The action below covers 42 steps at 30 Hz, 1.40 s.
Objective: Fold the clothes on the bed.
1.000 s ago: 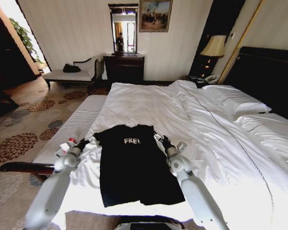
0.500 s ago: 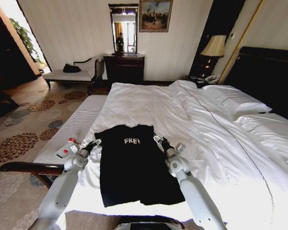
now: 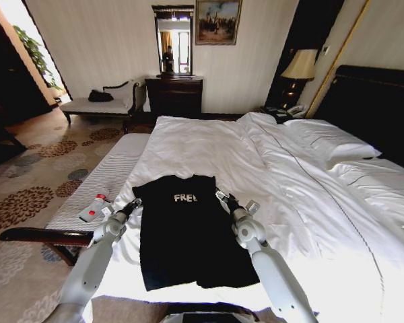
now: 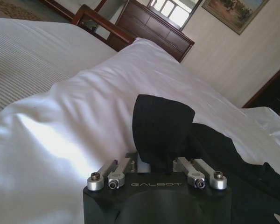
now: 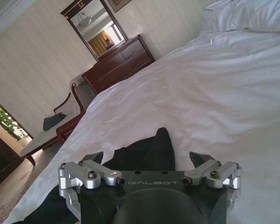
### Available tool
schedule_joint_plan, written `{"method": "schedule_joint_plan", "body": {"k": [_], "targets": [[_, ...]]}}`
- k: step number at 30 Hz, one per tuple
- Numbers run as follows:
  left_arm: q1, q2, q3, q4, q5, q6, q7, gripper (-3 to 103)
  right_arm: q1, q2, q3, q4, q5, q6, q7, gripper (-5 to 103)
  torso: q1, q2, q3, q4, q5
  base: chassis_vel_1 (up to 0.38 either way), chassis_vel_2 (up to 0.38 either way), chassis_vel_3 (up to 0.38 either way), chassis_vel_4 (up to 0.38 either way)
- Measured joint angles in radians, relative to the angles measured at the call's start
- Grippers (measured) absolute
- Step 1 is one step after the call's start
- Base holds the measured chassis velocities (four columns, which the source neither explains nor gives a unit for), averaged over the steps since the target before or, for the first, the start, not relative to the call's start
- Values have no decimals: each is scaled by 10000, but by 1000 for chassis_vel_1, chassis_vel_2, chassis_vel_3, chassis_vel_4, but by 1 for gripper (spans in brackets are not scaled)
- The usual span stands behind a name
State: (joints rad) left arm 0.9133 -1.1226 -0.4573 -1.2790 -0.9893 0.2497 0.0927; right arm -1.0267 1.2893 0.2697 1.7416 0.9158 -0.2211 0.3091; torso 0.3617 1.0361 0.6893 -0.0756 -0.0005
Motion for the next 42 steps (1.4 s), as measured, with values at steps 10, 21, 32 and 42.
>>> {"method": "schedule_joint_plan", "body": {"k": [10,21,32,42], "targets": [[103,133,-233,-151,-89,-45,55,0,5,45,-51,-70,-18,12,68,100,0,0,0,1,-1,0,0,0,0],[279,367,-605,-455,-306,-64,36,0,-60,0,9,-37,-25,33,110,100,-1,1,0,1,-1,0,0,0,0],[740,410,-1298,-713,-364,-77,8,0,-24,39,-15,-70,-28,35,125,100,-1,1,0,0,-1,0,0,0,0],[423,377,-551,-1025,-143,-187,-87,0,-41,36,-32,-190,-76,55,100,100,-2,1,0,-1,1,0,0,0,0]]}}
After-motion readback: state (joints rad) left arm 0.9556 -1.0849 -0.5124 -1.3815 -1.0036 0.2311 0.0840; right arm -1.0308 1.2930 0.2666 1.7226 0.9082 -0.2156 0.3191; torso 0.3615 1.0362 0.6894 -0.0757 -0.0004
